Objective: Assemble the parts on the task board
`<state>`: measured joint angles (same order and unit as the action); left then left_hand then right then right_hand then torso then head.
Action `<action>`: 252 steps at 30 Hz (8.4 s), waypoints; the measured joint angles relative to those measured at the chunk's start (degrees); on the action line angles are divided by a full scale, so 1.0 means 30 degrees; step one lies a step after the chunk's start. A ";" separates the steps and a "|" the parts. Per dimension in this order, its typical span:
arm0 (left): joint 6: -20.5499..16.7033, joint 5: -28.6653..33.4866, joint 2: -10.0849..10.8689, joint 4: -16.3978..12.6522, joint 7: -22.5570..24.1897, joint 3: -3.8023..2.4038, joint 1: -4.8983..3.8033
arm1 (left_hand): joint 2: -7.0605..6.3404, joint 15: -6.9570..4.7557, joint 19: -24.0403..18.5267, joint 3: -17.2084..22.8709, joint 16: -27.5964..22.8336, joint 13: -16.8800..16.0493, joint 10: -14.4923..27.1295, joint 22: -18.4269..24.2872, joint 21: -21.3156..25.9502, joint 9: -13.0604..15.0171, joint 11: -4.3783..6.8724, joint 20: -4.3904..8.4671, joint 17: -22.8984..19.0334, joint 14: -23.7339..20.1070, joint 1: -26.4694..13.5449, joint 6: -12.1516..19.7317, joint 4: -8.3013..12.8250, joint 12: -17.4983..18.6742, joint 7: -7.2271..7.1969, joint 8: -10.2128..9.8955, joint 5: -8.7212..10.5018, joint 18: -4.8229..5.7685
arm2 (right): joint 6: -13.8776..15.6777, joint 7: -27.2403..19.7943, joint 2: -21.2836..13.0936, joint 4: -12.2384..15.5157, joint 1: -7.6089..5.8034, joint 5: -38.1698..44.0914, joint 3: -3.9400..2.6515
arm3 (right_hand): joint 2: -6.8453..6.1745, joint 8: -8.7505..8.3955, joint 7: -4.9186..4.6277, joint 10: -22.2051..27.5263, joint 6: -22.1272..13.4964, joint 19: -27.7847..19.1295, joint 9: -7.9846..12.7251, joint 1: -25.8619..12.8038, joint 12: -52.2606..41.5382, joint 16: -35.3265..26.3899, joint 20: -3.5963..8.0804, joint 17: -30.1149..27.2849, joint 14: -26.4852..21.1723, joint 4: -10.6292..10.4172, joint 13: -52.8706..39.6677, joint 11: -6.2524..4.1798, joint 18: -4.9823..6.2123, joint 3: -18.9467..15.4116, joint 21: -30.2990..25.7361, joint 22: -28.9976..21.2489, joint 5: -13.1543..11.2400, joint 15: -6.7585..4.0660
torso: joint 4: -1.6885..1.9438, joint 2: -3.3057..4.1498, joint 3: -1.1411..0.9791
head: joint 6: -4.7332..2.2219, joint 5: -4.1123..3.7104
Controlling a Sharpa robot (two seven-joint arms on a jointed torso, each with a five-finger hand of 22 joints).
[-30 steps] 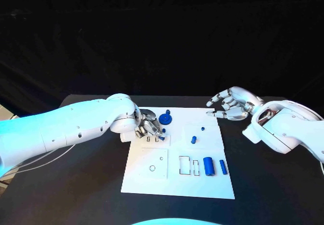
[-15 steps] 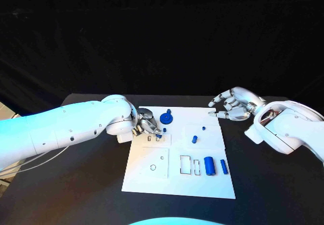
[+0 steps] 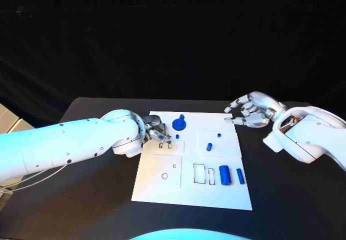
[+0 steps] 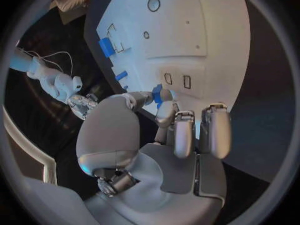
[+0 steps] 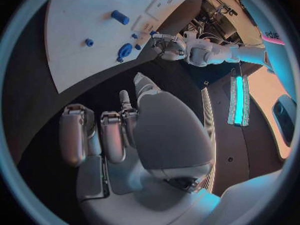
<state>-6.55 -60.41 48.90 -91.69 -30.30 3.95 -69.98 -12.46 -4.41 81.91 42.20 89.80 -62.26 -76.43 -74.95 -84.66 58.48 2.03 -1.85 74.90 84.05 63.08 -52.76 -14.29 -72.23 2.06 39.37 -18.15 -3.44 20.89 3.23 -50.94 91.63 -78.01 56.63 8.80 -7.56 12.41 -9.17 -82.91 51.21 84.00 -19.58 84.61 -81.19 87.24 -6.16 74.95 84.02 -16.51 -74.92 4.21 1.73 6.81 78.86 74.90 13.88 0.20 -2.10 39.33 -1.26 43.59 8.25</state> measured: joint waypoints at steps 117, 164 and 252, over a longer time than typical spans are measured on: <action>-0.0937 -0.2520 -0.0249 -0.0075 0.0443 0.0256 0.1351 | 0.0029 0.0005 0.0064 0.0723 -0.0002 0.0145 0.0007 0.0013 -0.0087 0.0050 -0.0007 0.0068 0.0001 -0.0003 -0.0423 -0.0168 0.0343 0.0003 0.0100 -0.0026 0.0289 -0.0008 | -0.0375 0.0038 0.0059 -0.0155 0.0204 0.0016 0.0026 | 0.0001 0.0153 0.0068 -0.0002 -0.0068 0.0000 -0.0004 0.0000 -0.0001 0.0001 0.0000 -0.0002 0.0000 -0.0001 0.0000 -0.0001 0.0000 0.0107 0.0001 0.0013 -0.0001 0.0000 | 0.0059 -0.0033 -0.0037 | 0.0447 -0.0266; 0.5635 0.3656 -0.1872 0.3312 -0.1005 -0.0001 -0.2027 | 0.0428 0.0005 -0.0081 0.0760 -0.0002 0.0836 0.0331 0.0015 0.0024 0.0310 -0.0162 0.0068 0.0013 -0.0003 -0.0828 0.0115 0.0306 0.0396 0.0163 -0.0037 0.0519 -0.0010 | -0.0570 0.0113 0.0415 -0.0385 0.0296 0.0022 0.0032 | 0.0000 0.0151 0.0068 -0.0002 -0.0069 -0.0001 0.0006 0.0000 0.0000 0.0001 0.0000 -0.0011 0.0000 0.0025 0.0000 0.0000 -0.0001 0.0239 0.0001 0.0002 -0.0001 0.0000 | 0.0066 -0.0044 -0.0038 | 0.0465 -0.0293; 1.2459 0.5597 -0.6311 0.9122 -0.1755 0.2601 -0.3298 | 0.0605 0.0006 -0.0075 0.0429 -0.0001 0.0575 0.0461 0.0016 0.0021 0.0431 -0.0171 -0.0073 0.0002 -0.0003 -0.0805 0.0375 0.0637 0.0329 0.0315 -0.0035 0.0372 -0.0008 | -0.0667 0.0221 0.0729 -0.0597 0.0303 0.0050 0.0042 | 0.0001 0.0224 0.0009 -0.0002 -0.0128 0.0000 0.0010 0.0000 -0.0001 0.0001 0.0000 -0.0008 0.0000 0.0075 0.0000 0.0000 0.0000 0.0295 0.0001 0.0002 -0.0002 -0.0001 | 0.0092 -0.0042 -0.0033 | 0.0958 -0.0073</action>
<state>30.83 -43.61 29.97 -64.32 -35.57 11.75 -79.88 -10.65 -4.39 81.69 43.49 89.79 -60.54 -75.04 -74.91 -84.60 59.77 1.51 -2.07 74.91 84.05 60.66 -51.64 -12.38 -71.25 3.00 39.27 -17.04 -3.46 18.89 3.90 -48.75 89.84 -77.10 56.78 8.93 -7.56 13.08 -9.14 -82.91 50.83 84.00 -19.56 84.61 -81.20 87.24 -6.16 74.92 84.02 -16.29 -74.92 4.21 1.73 7.70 78.87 74.91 13.87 0.20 -1.82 39.20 -1.36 46.46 8.03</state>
